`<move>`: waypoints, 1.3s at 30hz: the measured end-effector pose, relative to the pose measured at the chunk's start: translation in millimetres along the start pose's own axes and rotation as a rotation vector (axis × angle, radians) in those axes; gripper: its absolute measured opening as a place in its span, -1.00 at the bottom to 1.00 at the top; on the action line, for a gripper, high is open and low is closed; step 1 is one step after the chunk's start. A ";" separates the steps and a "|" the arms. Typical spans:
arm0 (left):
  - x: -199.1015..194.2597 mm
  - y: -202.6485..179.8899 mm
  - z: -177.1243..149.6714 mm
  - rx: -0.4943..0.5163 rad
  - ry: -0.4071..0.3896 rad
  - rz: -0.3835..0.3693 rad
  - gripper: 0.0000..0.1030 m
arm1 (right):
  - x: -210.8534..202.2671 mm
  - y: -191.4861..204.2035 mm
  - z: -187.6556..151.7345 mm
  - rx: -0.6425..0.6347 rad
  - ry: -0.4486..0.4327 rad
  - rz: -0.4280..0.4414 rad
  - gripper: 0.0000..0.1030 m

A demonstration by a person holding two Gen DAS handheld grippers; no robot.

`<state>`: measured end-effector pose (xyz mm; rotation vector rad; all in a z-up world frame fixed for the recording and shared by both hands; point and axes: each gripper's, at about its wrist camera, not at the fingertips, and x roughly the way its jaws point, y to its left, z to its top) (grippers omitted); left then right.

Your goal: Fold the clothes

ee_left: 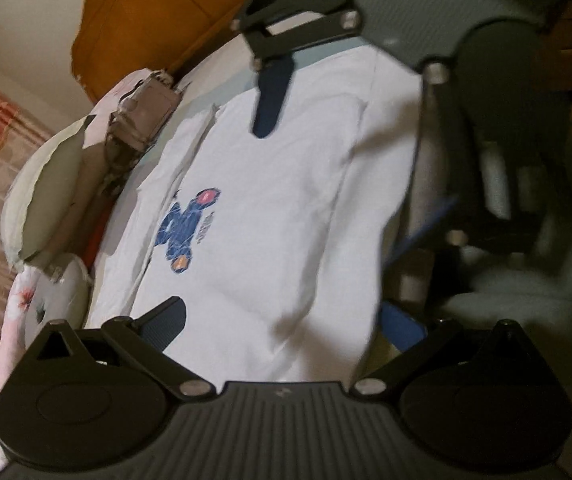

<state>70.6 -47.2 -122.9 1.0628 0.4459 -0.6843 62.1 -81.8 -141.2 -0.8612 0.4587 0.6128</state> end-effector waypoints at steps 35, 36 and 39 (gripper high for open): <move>6.5 -1.8 13.6 -0.049 -0.077 0.067 0.99 | 8.0 -10.6 -15.9 -0.050 0.033 -0.450 1.00; 10.7 -4.2 16.3 -0.048 -0.080 0.076 0.99 | 7.6 -12.5 -14.0 -0.039 0.026 -0.451 1.00; 23.9 -4.5 21.2 -0.070 -0.076 0.134 0.99 | 12.4 -16.8 -14.7 -0.016 0.030 -0.416 1.00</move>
